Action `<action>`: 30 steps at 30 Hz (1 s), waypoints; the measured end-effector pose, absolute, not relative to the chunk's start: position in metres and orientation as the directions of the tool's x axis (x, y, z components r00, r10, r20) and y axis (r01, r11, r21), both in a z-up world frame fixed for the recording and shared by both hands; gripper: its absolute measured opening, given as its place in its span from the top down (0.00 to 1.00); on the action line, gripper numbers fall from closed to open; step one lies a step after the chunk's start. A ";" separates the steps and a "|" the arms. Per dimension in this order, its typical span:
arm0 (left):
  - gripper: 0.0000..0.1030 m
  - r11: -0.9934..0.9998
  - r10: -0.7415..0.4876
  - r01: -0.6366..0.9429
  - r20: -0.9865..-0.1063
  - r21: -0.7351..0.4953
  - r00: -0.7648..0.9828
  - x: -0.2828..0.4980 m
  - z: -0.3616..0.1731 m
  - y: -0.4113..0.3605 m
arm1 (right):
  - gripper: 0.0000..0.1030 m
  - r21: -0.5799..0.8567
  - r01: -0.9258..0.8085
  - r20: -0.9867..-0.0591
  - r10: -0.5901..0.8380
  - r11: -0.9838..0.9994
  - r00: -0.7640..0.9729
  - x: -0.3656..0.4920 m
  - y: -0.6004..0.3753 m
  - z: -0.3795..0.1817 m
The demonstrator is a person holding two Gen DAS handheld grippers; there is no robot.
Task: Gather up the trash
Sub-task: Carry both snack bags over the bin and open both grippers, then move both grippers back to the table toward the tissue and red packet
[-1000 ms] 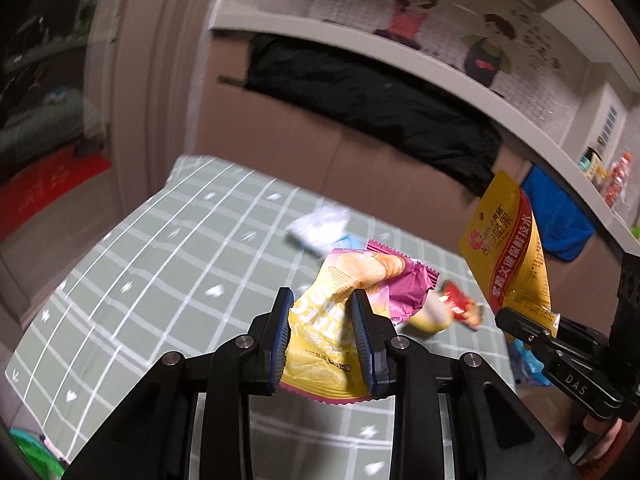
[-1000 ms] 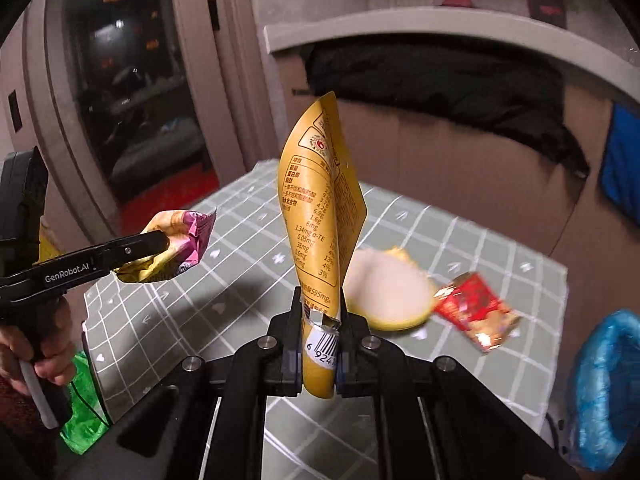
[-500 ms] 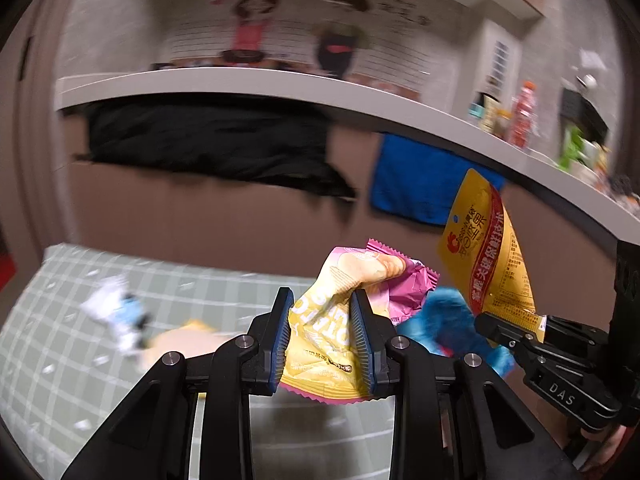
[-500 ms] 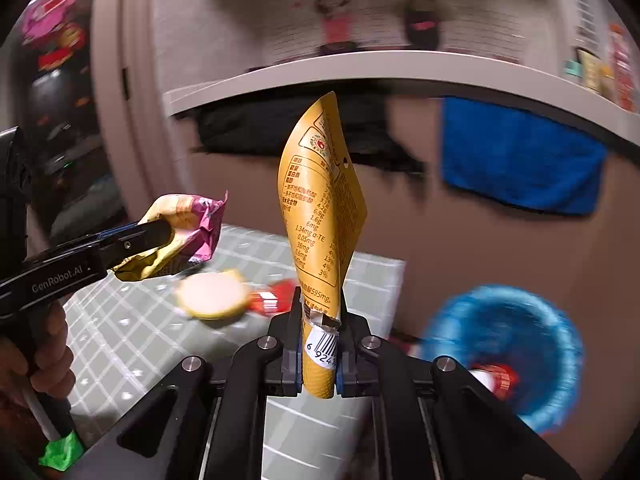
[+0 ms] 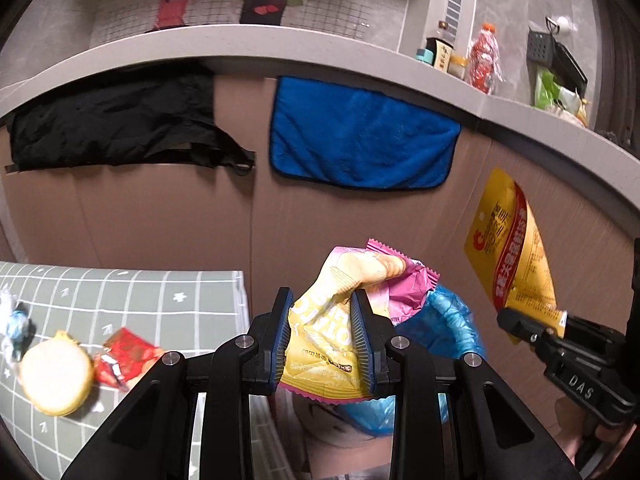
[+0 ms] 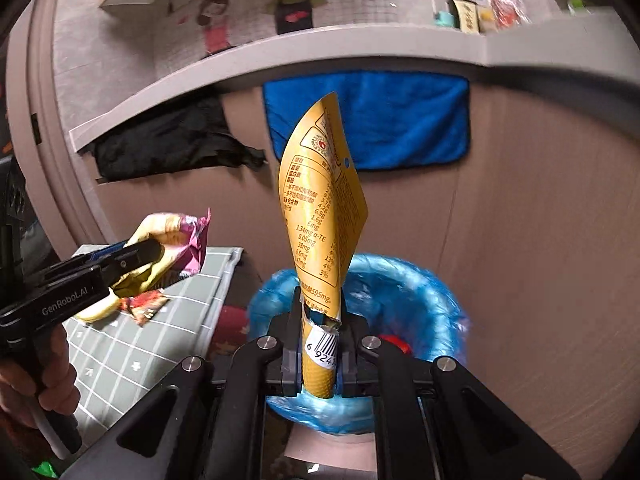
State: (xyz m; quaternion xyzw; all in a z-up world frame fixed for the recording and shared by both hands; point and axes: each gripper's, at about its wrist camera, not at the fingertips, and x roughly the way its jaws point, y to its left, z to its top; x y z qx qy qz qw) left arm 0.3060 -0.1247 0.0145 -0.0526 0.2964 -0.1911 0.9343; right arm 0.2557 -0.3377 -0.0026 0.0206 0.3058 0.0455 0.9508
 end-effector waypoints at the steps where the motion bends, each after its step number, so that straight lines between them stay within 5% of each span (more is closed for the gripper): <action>1: 0.70 0.921 -0.390 0.331 -0.536 -0.206 0.749 0.309 0.012 -0.130 | 0.91 0.072 -0.068 -0.587 0.097 0.995 0.804 0.258 -0.342 -0.007; 22: 0.70 0.900 -0.432 0.348 -0.658 -0.264 0.617 0.365 -0.064 -0.191 | 0.88 0.176 0.009 -0.700 0.119 0.984 0.705 0.306 -0.387 -0.075; 24: 0.69 0.887 -0.457 0.354 -0.662 -0.295 0.594 0.370 -0.067 -0.193 | 0.77 0.184 0.010 -0.699 0.124 0.983 0.704 0.308 -0.389 -0.077; 27: 0.56 0.863 -0.505 0.350 -0.658 -0.365 0.559 0.378 -0.069 -0.191 | 0.58 0.192 -0.007 -0.691 0.140 0.981 0.709 0.307 -0.389 -0.076; 30: 0.52 0.852 -0.524 0.335 -0.646 -0.403 0.555 0.378 -0.065 -0.184 | 0.58 0.183 -0.011 -0.677 0.134 0.983 0.724 0.302 -0.389 -0.072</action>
